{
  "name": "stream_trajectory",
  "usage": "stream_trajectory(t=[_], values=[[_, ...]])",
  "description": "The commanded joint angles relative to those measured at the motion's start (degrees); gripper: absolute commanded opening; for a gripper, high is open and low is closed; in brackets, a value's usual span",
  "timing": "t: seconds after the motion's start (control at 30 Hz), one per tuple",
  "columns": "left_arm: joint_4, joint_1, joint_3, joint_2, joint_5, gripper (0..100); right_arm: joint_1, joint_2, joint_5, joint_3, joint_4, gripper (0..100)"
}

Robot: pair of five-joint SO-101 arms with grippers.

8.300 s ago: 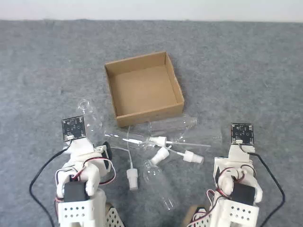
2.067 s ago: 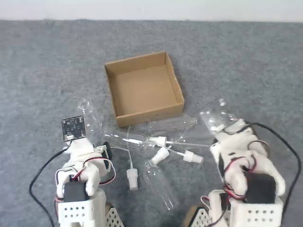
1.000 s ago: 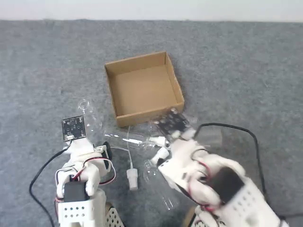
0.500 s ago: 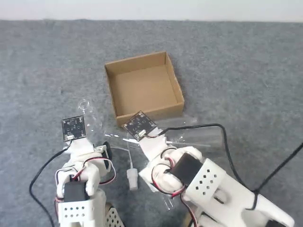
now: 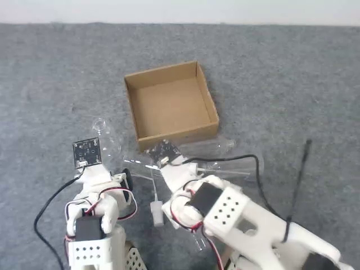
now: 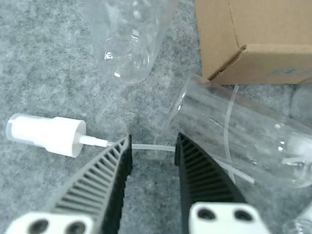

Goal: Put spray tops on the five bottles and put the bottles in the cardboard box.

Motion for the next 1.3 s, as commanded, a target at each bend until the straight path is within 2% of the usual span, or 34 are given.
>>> stream_trajectory(t=[0.0,0.8,0.9,1.07,1.17,1.27], values=[[0.0,0.0,-0.92,-1.32,0.35,13,-2.77,4.53,-1.23,-0.26,-1.45,17.7],[0.0,0.0,-0.92,-1.32,0.35,13,-3.38,17.27,-1.23,-0.26,-1.36,17.3],[0.0,0.0,-0.92,-1.32,0.35,13,-0.92,16.92,-1.05,-0.44,-1.01,15.3],[0.0,0.0,-0.92,-1.32,0.35,13,4.62,16.84,1.41,-1.67,-0.75,0.0],[0.0,0.0,-0.92,-1.32,0.35,13,7.43,16.84,2.73,-3.34,2.68,3.5],[0.0,0.0,-0.92,-1.32,0.35,13,9.19,16.84,2.81,-7.3,8.57,2.0]])
